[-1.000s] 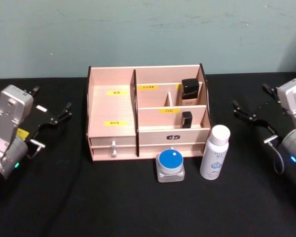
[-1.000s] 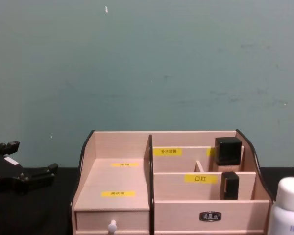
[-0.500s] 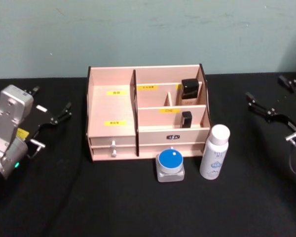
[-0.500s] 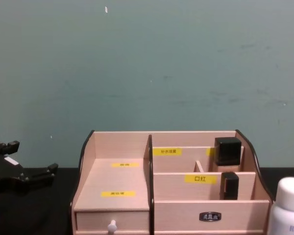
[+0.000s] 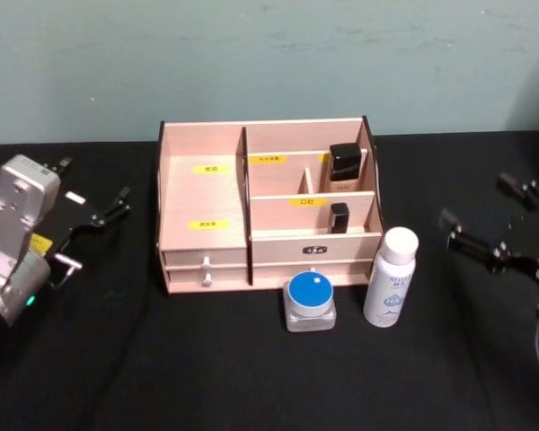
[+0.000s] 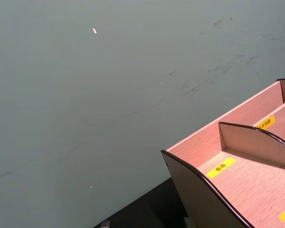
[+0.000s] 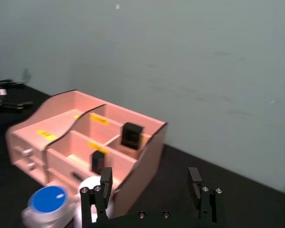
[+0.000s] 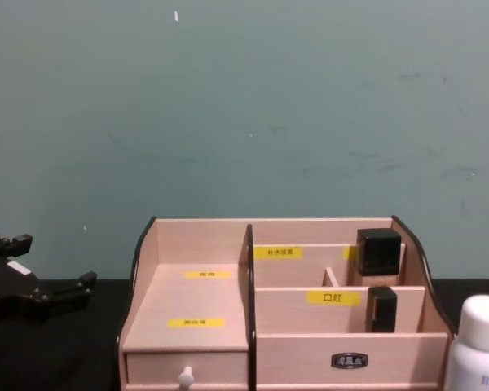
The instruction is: Pick up the facial cleanser and watermelon frost from the table and place them into the tiered storage box.
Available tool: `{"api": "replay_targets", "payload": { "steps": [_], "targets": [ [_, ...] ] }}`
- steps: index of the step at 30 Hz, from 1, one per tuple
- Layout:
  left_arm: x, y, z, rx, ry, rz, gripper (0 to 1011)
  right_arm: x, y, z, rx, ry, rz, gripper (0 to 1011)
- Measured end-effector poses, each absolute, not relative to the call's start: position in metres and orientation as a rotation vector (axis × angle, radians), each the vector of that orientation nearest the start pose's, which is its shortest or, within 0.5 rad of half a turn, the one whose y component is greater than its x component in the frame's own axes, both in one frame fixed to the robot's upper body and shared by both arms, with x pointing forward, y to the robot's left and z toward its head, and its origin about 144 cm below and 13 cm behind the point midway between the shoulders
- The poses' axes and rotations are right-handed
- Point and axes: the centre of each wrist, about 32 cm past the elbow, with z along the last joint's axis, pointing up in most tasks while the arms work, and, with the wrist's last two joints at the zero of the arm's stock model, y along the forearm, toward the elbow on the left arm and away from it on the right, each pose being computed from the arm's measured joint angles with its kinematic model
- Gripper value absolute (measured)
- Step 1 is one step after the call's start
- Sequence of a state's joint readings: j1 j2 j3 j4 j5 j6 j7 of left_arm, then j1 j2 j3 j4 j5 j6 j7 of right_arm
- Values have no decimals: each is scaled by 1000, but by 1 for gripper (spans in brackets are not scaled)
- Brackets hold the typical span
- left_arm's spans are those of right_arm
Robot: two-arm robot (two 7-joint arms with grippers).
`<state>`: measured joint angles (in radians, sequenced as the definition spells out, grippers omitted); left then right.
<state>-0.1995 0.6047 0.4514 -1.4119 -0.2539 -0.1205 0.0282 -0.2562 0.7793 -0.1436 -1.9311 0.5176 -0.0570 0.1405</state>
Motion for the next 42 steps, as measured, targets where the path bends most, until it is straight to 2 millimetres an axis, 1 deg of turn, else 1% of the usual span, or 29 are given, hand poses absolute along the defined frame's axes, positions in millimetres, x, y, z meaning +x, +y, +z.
{"api": "replay_targets", "payload": {
  "steps": [1,7,16,26,30,42],
  "targets": [
    [489,310,1140,305,-285,1248,1001,382,-325,1205,-135,-111,-1047,1000],
    [489,310,1140,305,-285,1248,1001,363,-321,1203,-125,-56,-993,1000],
    [489,310,1140,304,-285,1248,1001,353,-318,1199,-131,-19,-951,1000],
    [489,310,1140,305,-285,1248,1001,355,-315,1184,-184,-1,-962,1000],
    [489,310,1140,304,-285,1248,1001,359,-313,1175,-204,14,-966,1000],
    [489,310,1140,304,-285,1248,1001,372,-309,1159,-220,44,-958,1000]
  ]
}}
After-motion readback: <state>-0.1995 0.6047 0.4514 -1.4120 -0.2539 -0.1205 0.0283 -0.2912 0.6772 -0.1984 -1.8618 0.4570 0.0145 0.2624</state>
